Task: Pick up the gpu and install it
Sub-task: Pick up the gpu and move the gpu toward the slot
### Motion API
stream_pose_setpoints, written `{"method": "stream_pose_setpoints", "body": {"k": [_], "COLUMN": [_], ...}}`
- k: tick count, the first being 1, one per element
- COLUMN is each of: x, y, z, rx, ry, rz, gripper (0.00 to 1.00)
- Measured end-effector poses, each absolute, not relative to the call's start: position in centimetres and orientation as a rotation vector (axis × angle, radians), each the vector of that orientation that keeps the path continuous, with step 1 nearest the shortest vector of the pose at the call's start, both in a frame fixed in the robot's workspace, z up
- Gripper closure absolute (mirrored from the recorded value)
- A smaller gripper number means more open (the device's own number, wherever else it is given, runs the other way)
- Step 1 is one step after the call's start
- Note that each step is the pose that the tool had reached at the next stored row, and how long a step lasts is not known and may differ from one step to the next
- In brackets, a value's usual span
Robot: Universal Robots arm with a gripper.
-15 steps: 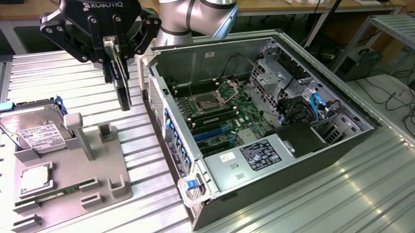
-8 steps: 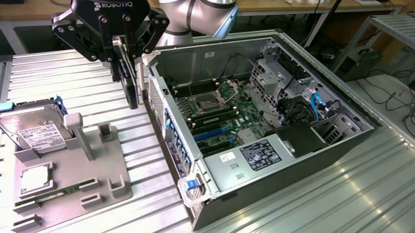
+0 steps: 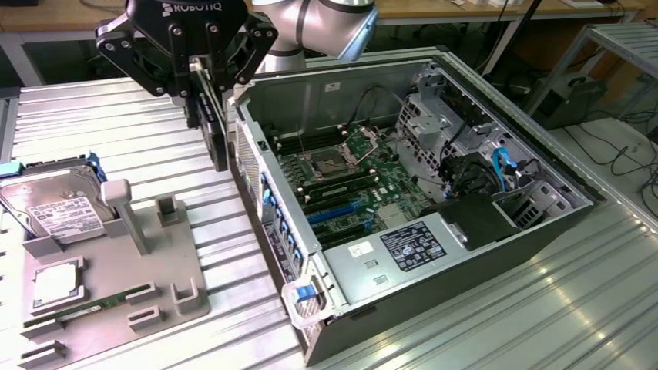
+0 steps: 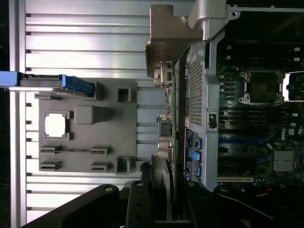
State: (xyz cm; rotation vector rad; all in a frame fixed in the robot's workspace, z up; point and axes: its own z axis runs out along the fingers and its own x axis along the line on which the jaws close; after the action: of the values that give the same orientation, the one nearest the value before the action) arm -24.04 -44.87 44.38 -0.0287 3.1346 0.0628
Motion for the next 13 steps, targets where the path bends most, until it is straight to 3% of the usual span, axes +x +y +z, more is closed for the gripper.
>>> {"method": "stream_pose_setpoints", "body": {"k": [13], "x": [-22.3], "y": [-44.9], "z": [44.4], "rx": [-0.038], "ry": [3.135], "rz": [0.063], "gripper": [0.71]}}
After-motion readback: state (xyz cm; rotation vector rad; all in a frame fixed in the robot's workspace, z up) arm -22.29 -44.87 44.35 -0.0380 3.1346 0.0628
